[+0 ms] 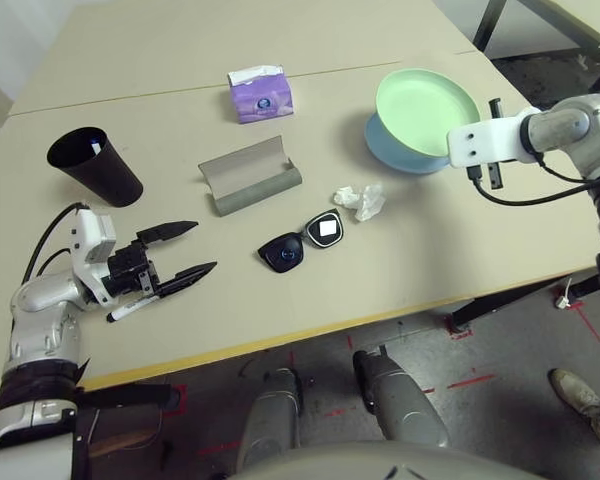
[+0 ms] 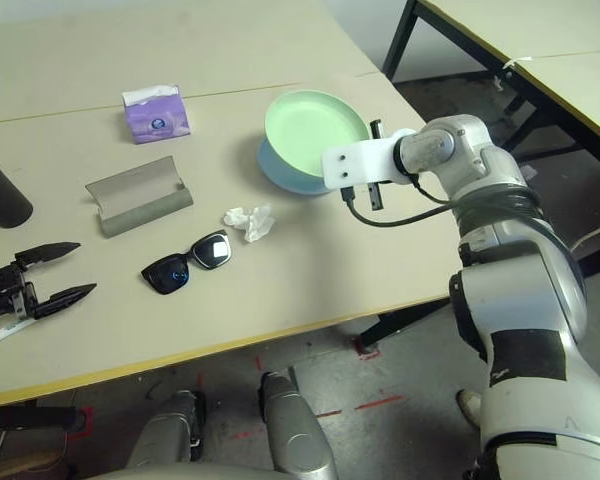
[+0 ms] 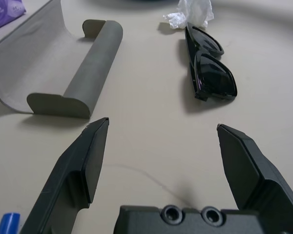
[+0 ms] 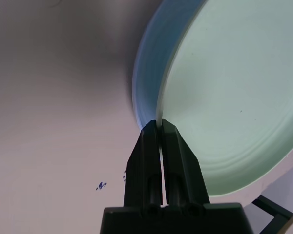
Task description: Organize and tidy the items on the table.
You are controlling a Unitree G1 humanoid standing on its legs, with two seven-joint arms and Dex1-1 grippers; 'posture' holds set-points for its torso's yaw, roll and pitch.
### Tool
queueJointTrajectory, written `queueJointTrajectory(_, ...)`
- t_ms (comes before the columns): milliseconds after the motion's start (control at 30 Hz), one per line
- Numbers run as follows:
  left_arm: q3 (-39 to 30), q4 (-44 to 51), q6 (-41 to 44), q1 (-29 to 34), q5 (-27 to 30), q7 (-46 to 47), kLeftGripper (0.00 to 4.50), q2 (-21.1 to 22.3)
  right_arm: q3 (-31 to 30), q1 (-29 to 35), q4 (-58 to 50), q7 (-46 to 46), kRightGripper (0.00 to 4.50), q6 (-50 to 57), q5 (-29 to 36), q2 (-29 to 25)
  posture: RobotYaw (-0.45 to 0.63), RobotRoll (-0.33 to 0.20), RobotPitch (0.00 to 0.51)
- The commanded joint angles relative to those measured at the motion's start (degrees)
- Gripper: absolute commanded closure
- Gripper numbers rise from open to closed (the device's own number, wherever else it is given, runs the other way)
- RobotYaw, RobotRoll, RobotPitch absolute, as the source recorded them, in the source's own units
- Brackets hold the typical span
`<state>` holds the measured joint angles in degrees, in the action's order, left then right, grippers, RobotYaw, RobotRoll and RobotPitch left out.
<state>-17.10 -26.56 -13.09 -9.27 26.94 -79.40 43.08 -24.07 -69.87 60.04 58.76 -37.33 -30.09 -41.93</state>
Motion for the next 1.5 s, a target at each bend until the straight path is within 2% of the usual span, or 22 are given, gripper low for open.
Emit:
queueJointTrajectory(33, -0.5, 1.5, 0.6, 1.6, 0.3, 0.3, 0.0, 0.4, -1.1, -1.1, 1.0, -0.6, 4.47, -0.8, -0.9, 0.7, -0.12, 0.0, 0.218)
queueJointTrajectory(567, -0.9, 2.6, 1.2, 2.8, 1.0, 1.2, 0.0, 0.8, -2.0, -1.0, 3.5, -0.4, 4.47, -1.1, -2.6, 0.7, -0.11, 0.0, 0.22)
queueJointTrajectory(667, -0.7, 3.0, 1.4, 2.7, 1.1, 1.4, 0.0, 0.7, -1.8, -1.0, 3.3, -0.4, 3.85, -1.0, -2.3, 0.7, -0.11, 0.0, 0.218)
queueJointTrajectory(1000, -0.2, 2.2, 1.2, 1.7, 0.7, 1.8, 0.0, 0.1, -0.1, -3.0, 0.8, 5.6, 0.34, -0.6, 1.0, -1.0, -0.13, 0.0, 0.211)
queueJointTrajectory(1033, -0.1, 2.1, 1.1, 1.6, 0.7, 1.8, 0.0, 0.0, 1.0, -2.6, -1.2, 8.7, 0.02, 1.0, 3.5, -1.2, -0.13, 0.0, 0.21)
queueJointTrajectory(1167, 0.1, 1.6, 0.9, 1.1, 0.4, 1.9, 0.0, -0.2, 4.8, 1.1, -13.8, 19.0, 0.02, 9.8, 13.3, -1.8, -0.14, 0.0, 0.209)
queueJointTrajectory(1267, 0.3, 0.8, 0.7, 0.4, 0.1, 1.9, 0.0, -0.5, 8.5, 8.3, -32.9, 23.8, 0.02, 25.7, 21.6, -2.6, -0.15, 0.0, 0.21)
queueJointTrajectory(1400, 0.7, -0.4, 0.3, -0.7, -0.1, 1.5, 0.0, -0.7, 12.8, 17.6, -55.6, 23.0, 0.02, 49.5, 29.9, -2.2, -0.16, 0.0, 0.213)
queueJointTrajectory(1500, 1.0, -0.9, 0.3, -1.6, -0.2, 1.1, 0.0, -0.7, 14.2, 23.2, -66.1, 19.4, 0.02, 60.1, 33.0, -1.4, -0.17, 0.0, 0.213)
